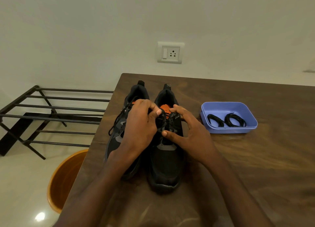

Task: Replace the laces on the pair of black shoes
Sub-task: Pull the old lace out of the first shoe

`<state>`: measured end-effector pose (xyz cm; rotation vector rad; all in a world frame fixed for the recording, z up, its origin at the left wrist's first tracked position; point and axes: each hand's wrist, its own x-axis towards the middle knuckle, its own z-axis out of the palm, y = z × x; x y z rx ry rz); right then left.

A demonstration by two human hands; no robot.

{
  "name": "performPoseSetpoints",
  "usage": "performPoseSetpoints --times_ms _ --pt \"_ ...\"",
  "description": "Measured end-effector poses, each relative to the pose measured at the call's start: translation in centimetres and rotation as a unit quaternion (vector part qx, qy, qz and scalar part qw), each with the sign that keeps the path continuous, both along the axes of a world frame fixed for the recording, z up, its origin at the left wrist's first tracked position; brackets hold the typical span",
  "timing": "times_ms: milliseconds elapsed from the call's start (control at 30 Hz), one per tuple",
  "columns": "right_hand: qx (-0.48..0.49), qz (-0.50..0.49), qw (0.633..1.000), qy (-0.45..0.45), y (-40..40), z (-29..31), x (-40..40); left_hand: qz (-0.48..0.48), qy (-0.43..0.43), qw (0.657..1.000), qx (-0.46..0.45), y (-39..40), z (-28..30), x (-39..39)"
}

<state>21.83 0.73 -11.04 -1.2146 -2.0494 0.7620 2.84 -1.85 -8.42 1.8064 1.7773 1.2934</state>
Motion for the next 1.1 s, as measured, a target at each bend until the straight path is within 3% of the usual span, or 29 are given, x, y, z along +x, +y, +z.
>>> performPoseSetpoints --times_ms 167,300,333,400,467,667,767,900,967,1100 --pt "-0.006 0.0 1.0 0.004 0.0 0.1 -0.1 -0.026 -0.142 0.988 -0.049 0.1 -0.4 0.7" --pt "-0.031 -0.002 0.999 0.036 0.1 -0.1 0.2 -0.021 -0.329 0.941 -0.078 0.0 1.3 0.3" --pt "-0.034 0.003 0.999 0.041 0.1 -0.1 0.2 -0.033 -0.309 0.946 -0.089 -0.2 1.7 -0.1" --pt "-0.028 0.012 0.998 0.05 0.1 -0.2 0.1 -0.051 -0.141 0.984 -0.093 -0.7 1.9 -1.3" --pt "-0.022 0.001 0.998 0.059 0.3 -0.4 -0.2 -0.058 -0.011 0.996 -0.074 -1.3 2.0 -1.9" --pt "0.046 -0.045 0.997 0.049 0.2 -0.4 -1.3 -0.052 0.136 0.989 0.02 -1.3 2.0 -1.9" --pt "0.097 -0.05 0.994 0.004 -0.4 0.0 -2.4 -0.071 0.168 0.982 0.049 -0.8 1.7 -1.6" --pt "0.113 -0.061 0.989 -0.078 -0.7 0.4 -3.7 -0.143 0.21 0.962 -0.098 -0.1 0.7 -1.6" --pt "0.097 -0.072 0.988 -0.095 -0.8 0.9 -4.0 -0.147 0.233 0.955 -0.113 0.0 0.6 -1.7" --pt "0.104 -0.106 0.988 -0.049 -0.6 1.2 -3.6 -0.147 0.152 0.97 -0.115 0.2 1.1 -1.9"
